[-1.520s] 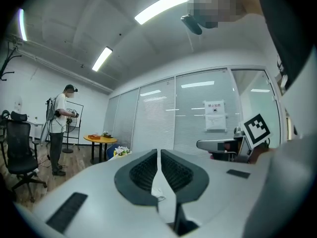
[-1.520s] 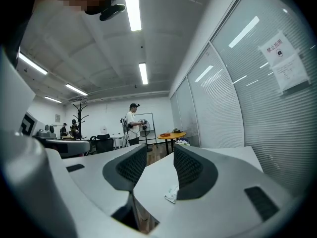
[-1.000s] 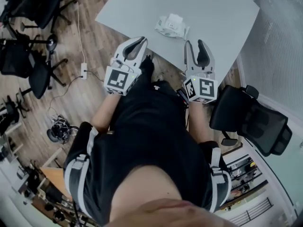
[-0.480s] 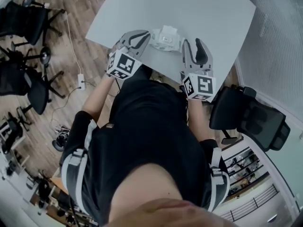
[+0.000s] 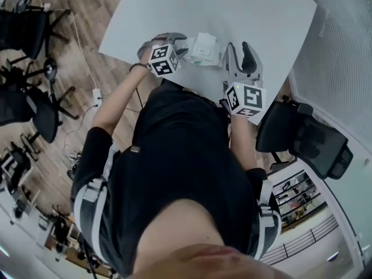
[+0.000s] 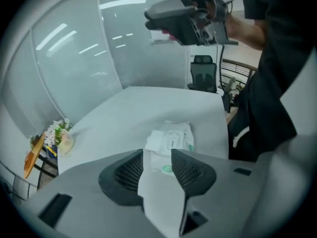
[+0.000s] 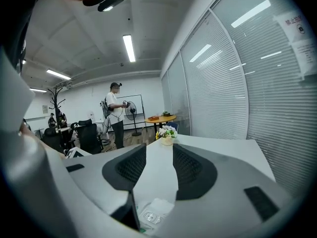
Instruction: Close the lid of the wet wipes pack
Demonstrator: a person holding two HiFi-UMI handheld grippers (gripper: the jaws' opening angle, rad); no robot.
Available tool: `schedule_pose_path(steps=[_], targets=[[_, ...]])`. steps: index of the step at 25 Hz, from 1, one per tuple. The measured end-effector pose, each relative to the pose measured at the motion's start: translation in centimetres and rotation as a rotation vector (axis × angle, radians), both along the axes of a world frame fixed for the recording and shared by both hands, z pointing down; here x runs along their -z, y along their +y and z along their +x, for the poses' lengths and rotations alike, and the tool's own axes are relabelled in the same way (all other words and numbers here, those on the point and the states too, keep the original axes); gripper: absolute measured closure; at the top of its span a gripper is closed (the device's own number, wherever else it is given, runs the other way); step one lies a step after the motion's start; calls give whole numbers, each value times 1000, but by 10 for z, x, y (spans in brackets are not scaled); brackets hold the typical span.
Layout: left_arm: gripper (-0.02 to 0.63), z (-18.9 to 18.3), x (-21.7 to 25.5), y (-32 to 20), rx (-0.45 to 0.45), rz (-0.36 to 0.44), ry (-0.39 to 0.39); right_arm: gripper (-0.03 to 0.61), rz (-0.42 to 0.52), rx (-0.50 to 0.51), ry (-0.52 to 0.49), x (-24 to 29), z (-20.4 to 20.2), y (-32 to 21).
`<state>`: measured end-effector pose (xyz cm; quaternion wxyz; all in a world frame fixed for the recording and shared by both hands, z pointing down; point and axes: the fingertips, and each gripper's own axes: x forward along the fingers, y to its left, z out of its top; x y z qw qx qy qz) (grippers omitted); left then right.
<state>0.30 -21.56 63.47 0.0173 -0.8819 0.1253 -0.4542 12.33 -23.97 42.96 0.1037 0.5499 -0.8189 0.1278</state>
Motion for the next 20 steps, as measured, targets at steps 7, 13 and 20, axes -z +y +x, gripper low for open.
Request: schedule_pose_path(steps=[7,13,20], targets=[[433,13,-76,10,-225,-113,-152,390,-67,35,45,-26,-3,-34],[433,18,-111,3,-281,-146,-205,388,-122,80,91,-57,-12,-59],[430,23,-132,-1,-318,-203,-208,380,-277,280,151,-113,-30,-73]])
